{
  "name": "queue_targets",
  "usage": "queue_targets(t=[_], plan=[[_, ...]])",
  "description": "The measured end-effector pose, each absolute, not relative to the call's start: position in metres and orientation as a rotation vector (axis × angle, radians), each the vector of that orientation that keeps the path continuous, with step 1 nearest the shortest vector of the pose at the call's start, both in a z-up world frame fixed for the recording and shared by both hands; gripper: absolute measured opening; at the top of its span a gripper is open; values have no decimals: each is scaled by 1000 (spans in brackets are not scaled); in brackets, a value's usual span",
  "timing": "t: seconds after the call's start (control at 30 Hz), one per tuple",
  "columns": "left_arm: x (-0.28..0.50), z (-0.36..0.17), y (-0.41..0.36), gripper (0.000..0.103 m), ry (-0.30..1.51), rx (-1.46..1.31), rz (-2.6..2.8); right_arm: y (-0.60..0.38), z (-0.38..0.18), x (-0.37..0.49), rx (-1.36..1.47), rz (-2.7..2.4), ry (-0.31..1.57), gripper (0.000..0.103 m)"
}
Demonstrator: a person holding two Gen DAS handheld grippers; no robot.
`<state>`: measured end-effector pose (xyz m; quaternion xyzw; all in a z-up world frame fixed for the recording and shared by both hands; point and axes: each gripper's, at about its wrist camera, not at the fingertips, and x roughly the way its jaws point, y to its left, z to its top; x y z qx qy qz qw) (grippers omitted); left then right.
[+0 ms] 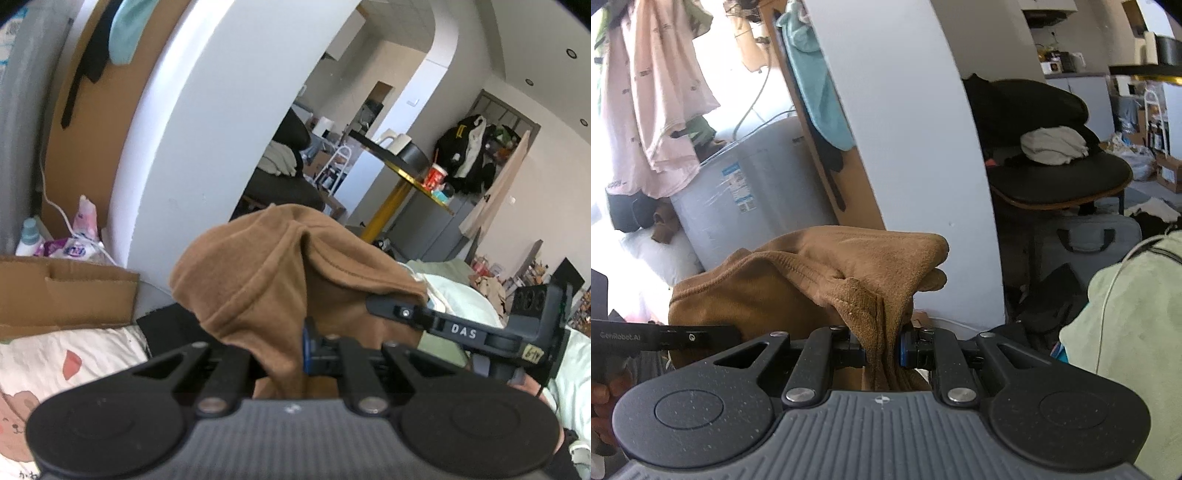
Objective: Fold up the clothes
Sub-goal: 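Carry the pinched brown shirt with both tools toward the dark clothes pile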
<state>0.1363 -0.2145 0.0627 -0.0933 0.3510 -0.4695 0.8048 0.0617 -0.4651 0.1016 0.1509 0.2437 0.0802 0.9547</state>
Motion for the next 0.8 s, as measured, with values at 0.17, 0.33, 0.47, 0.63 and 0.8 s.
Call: queue_targets(t=[0.17,0.33,0.47,0.63,0.8], plan=[[157,44,-224,8,791,-217,-1014,-477,85,78,322,143,515,15],[172,20,-240,8,823,-233,-1019,-486,62,93,314,116,534,15],[182,2,-259,8,839,-193,-1063,-499,38,103,315,79,554,15],[200,-24,-277,8,867,-162,-1107,-515,11,117,326,36,576,15],[222,-59,-289,8,905,-190,-1109,-520,-16,137,306,3,596,15]])
